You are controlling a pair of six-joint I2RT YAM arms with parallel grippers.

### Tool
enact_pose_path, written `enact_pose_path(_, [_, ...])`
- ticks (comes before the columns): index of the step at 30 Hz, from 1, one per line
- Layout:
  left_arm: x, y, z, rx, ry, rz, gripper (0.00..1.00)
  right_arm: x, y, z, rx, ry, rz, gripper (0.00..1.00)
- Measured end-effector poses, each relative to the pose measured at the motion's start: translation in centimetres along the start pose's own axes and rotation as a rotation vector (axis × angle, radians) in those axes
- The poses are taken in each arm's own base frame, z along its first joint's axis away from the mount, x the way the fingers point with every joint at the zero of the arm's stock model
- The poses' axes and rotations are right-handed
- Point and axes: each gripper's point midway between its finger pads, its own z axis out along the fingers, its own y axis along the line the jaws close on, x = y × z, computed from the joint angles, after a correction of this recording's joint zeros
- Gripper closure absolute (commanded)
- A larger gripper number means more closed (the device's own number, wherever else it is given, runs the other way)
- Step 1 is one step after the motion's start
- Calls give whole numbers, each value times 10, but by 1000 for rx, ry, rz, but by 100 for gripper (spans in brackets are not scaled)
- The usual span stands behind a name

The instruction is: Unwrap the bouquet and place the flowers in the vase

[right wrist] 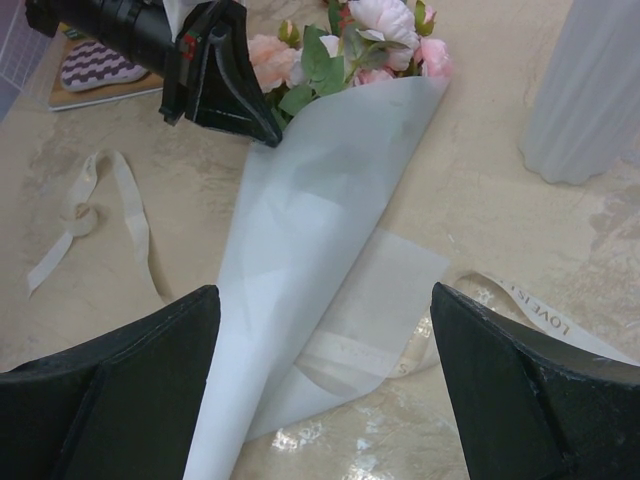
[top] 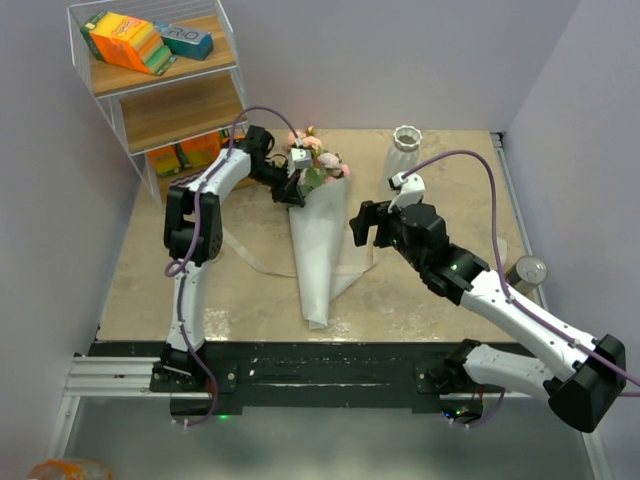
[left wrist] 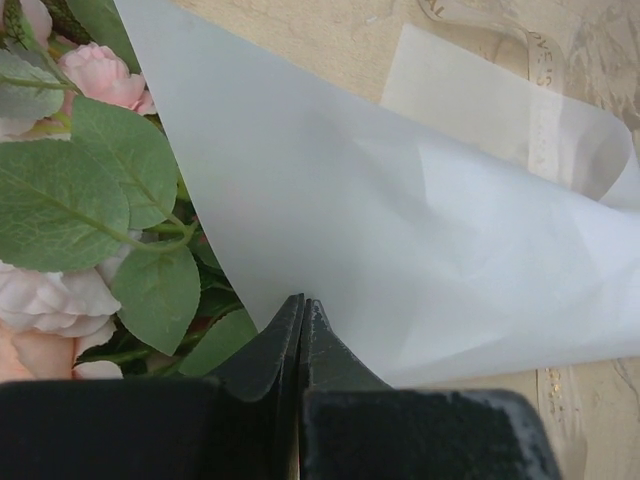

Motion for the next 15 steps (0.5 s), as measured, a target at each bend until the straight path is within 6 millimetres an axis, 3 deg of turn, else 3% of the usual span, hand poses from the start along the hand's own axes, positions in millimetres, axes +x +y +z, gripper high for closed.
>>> enact_pose_path(1, [1, -1, 0, 4, 4, -2, 77, 0, 0, 0, 0, 0, 0, 8])
enact_pose_path(3, [2, -5, -1, 12, 12, -8, 62, 1, -1, 0, 1, 2, -3, 2])
enact_pose_path(6, [0, -12, -7, 1, 25, -23, 36, 10, -3, 2, 4, 21, -13, 1])
enact_pose_path(9, [-5, -31, -23, -25, 33, -32, 27, 24, -3, 6, 7, 57, -26, 1])
enact_pose_path(12, [-10, -60, -43, -55, 20, -21, 25, 44, 3, 12, 7, 104, -54, 1])
enact_pose_path(13, [-12, -68, -49, -64, 14, -13, 2, 51, 6, 14, 10, 122, -68, 1])
enact_pose_path(15, [-14, -75, -57, -64, 0, -2, 1, 67, 15, 17, 15, 152, -112, 1])
